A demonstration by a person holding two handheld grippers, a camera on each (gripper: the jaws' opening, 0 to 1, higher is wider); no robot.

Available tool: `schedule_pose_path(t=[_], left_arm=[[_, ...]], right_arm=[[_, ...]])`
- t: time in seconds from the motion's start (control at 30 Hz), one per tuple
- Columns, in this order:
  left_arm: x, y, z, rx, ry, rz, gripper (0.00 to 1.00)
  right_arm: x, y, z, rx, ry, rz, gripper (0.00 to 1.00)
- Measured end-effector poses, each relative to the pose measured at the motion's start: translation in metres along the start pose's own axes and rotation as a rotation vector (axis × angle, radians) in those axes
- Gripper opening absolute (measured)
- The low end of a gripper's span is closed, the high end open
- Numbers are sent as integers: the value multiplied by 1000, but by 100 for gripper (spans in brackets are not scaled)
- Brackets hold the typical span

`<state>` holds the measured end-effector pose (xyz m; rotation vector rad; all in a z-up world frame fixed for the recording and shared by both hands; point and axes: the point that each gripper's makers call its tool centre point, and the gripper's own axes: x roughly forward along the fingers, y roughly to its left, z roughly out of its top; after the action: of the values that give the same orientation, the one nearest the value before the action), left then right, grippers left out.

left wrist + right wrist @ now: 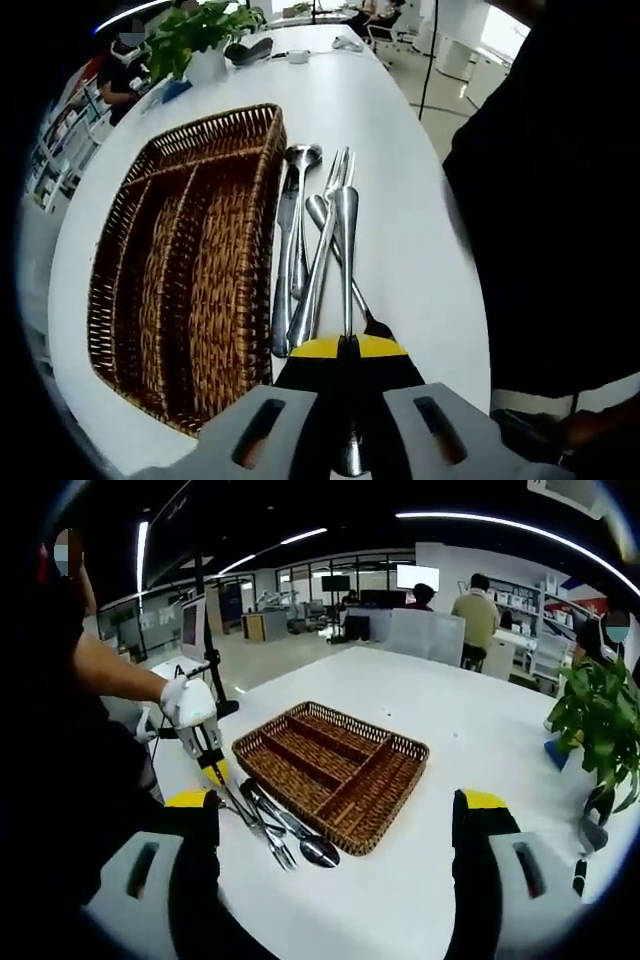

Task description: Arrange the knives, forks, and spoons in their matching storage slots by inserting each utensil handle-first until every utensil is classified and aligned in the correct compartment

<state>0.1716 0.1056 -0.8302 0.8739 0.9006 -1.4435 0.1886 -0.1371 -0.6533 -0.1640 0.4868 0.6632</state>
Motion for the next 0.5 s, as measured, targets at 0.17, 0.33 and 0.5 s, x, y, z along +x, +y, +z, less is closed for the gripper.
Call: schedule_pose_path(t=[0.17,0.33,0.5], left_arm=[[-8,1,8,-24,-22,-1,0],[-21,6,15,-32,-27,1,0],[-33,8,22,-6,-20,11,0]], right_arm=[[0,1,-3,6,6,1,100],[2,3,-6,1,15,8,100],[2,2,-3,1,4,9,100]])
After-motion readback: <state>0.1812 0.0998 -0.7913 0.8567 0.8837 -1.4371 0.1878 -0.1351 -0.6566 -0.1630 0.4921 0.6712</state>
